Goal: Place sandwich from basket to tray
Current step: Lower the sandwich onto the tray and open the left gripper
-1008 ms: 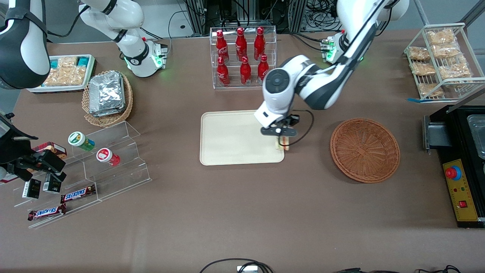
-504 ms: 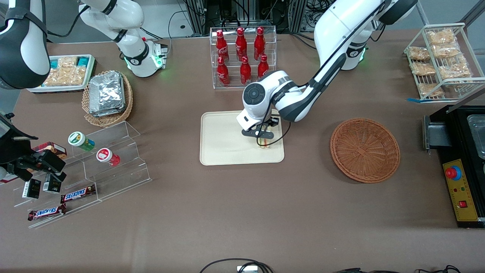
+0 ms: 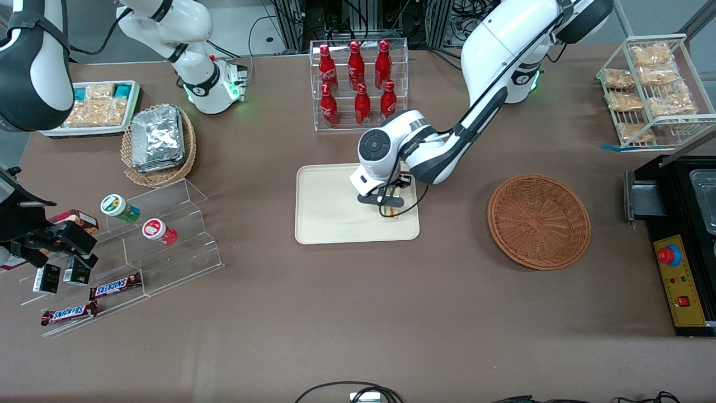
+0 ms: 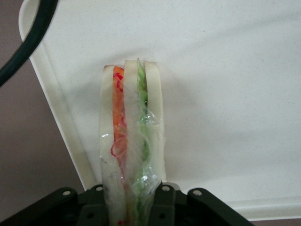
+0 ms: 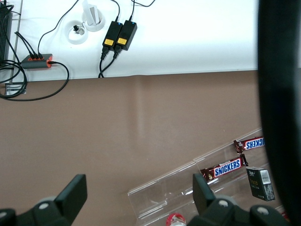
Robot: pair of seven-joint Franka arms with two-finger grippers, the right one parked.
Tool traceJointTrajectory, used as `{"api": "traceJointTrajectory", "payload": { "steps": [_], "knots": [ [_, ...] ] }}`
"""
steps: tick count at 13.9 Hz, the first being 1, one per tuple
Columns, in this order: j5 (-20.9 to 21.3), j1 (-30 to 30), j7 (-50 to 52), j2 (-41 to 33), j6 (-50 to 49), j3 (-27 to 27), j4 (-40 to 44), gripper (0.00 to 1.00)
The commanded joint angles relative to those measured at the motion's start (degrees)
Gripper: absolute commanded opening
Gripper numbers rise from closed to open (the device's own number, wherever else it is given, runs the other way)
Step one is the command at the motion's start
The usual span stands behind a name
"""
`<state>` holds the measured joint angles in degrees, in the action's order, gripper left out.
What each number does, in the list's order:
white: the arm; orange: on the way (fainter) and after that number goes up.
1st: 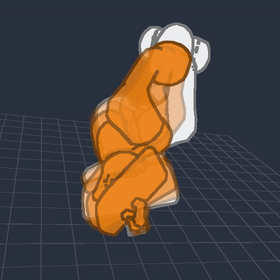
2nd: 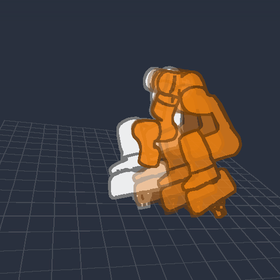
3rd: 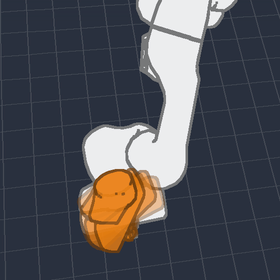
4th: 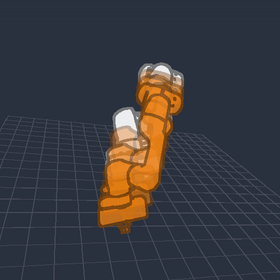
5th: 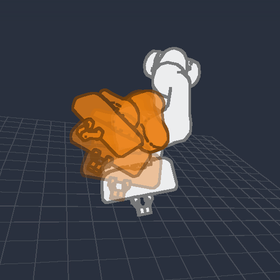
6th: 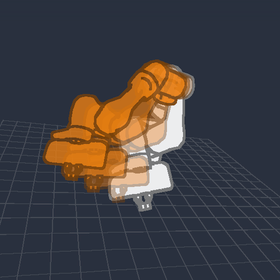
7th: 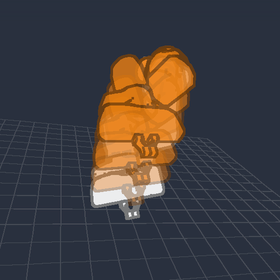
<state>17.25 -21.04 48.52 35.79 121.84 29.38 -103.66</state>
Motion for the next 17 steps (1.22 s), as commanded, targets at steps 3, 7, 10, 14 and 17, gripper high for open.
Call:
{"api": "traceJointTrajectory", "payload": {
  "steps": [3, 7, 10, 14, 17],
  "knots": [
    [0.24, -0.49, 1.76, 0.33, -0.81, -0.37, 3.19, 0.99],
    [-3.62, 0.56, 1.76, -0.11, -6.85, -0.55, 11.27, 0.99],
    [-3.80, 3.46, 3.24, -0.72, -11.35, -0.55, 16.46, 0.99],
    [-3.45, 8.11, 9.49, -4.05, -12.93, -0.64, 18.23, 0.99],
    [-3.45, 13.64, 8.97, -8.35, -17.14, -0.64, 18.32, 0.99]
  ]
}}
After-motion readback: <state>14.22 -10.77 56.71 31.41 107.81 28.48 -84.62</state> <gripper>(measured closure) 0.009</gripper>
